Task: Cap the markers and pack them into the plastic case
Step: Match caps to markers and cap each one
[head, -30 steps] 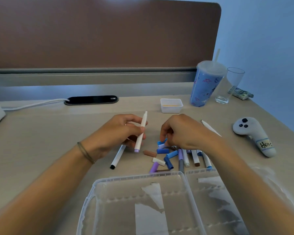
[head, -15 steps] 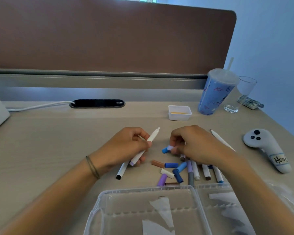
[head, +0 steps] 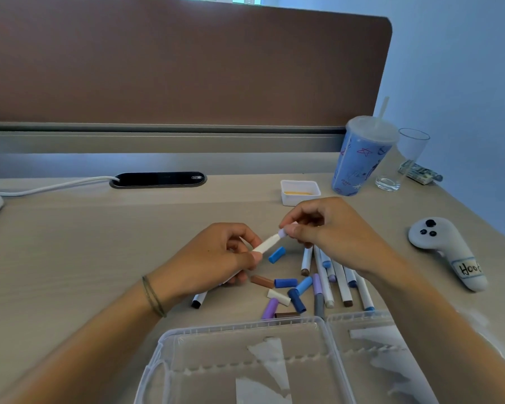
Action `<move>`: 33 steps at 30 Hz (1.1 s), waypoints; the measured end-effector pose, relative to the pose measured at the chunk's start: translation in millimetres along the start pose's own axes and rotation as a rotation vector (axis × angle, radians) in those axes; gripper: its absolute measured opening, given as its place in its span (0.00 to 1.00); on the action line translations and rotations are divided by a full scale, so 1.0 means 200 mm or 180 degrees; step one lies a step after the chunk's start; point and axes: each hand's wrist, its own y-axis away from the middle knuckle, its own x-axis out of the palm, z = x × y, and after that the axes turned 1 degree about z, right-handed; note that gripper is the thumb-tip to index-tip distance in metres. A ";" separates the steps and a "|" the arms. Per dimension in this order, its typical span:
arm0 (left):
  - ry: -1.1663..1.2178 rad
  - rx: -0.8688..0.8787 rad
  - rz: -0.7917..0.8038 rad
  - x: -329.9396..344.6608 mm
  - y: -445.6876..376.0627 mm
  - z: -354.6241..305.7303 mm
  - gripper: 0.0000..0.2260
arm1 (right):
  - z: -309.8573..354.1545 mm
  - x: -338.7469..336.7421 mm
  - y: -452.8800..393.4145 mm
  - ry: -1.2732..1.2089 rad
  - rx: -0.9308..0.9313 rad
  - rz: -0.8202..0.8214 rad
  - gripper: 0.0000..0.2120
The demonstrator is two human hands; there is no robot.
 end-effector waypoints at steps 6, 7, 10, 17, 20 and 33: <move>0.0321 0.0060 -0.0007 0.03 0.02 -0.04 0.05 | 0.05 0.06 0.01 -0.0595 0.0043 -0.0453 0.08; 0.0452 0.0040 -0.0049 0.03 0.02 -0.05 0.05 | 0.06 0.08 0.02 -0.0708 0.0054 -0.0522 0.09; 0.0851 0.0016 -0.0279 0.05 0.03 -0.05 0.07 | 0.09 0.13 0.03 -0.0584 0.0052 -0.0474 0.17; 0.0805 0.0091 -0.0612 0.05 0.04 -0.05 0.06 | 0.11 0.24 0.05 -0.0402 -0.0042 -0.0834 0.23; 0.0558 0.0101 -0.0653 0.04 0.03 -0.06 0.06 | 0.10 0.26 0.06 -0.0438 -0.0043 -0.0952 0.22; -0.1372 0.0085 -0.0812 -0.02 0.03 -0.05 0.07 | 0.11 0.12 0.04 -0.0649 0.0247 -0.0099 0.09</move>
